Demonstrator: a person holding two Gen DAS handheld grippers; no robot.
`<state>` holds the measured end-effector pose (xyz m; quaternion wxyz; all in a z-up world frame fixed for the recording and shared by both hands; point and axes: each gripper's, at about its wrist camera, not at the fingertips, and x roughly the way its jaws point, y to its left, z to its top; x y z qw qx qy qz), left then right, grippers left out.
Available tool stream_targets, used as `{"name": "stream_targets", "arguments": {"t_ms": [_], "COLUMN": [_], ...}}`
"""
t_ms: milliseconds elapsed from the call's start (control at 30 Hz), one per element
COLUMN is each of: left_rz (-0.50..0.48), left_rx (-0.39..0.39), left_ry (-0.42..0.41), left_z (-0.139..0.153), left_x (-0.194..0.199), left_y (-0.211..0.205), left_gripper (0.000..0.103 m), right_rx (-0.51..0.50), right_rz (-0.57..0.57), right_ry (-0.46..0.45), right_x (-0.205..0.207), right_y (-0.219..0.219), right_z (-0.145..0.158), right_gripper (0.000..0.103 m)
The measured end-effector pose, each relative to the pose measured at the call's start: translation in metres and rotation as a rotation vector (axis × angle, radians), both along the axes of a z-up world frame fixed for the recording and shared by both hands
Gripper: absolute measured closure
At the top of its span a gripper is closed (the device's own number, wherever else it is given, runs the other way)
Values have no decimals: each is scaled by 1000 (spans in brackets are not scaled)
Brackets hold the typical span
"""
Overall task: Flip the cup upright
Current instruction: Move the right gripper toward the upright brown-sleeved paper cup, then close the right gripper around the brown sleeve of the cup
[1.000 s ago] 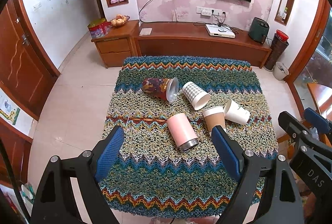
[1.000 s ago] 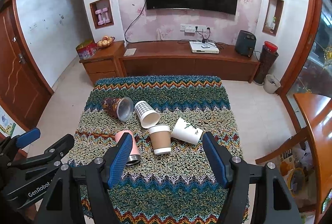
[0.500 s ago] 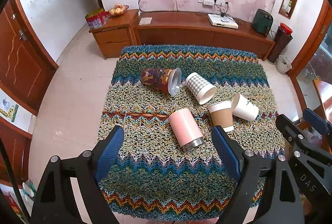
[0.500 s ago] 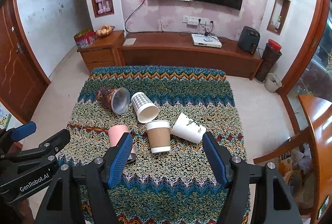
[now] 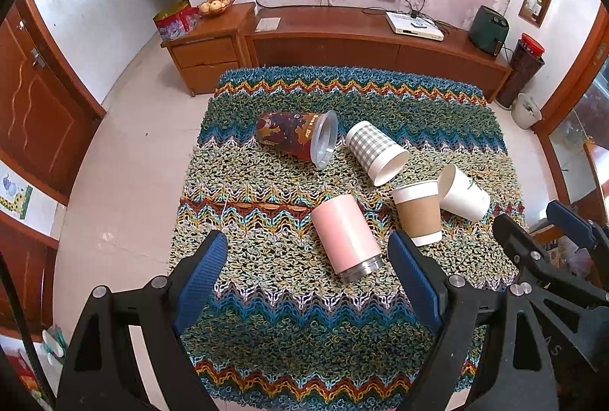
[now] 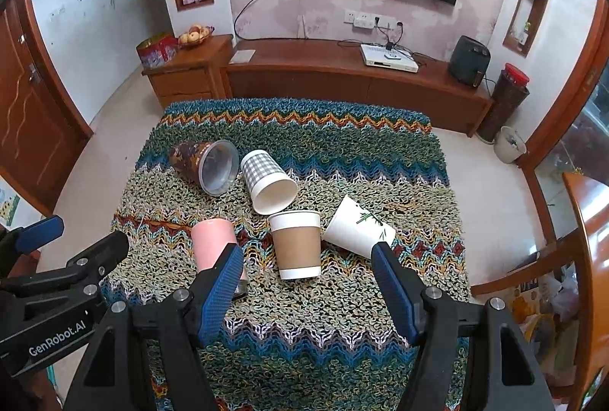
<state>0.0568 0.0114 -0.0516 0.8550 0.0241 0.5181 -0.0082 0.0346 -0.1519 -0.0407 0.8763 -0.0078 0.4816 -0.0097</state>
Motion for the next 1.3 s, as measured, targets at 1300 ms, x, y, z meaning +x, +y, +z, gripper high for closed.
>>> {"name": "stream_targets", "arguments": {"t_ms": [1300], "left_rz": [89], "left_rx": [0], "left_ry": [156], "left_z": [-103], "left_x": [28], "left_y": [26], "left_gripper": [15], "right_rx": [-17], "right_rz": [112], "right_ry": [318], "right_x": [105], "right_y": [21], "right_z": [-160], "right_gripper": [33]}}
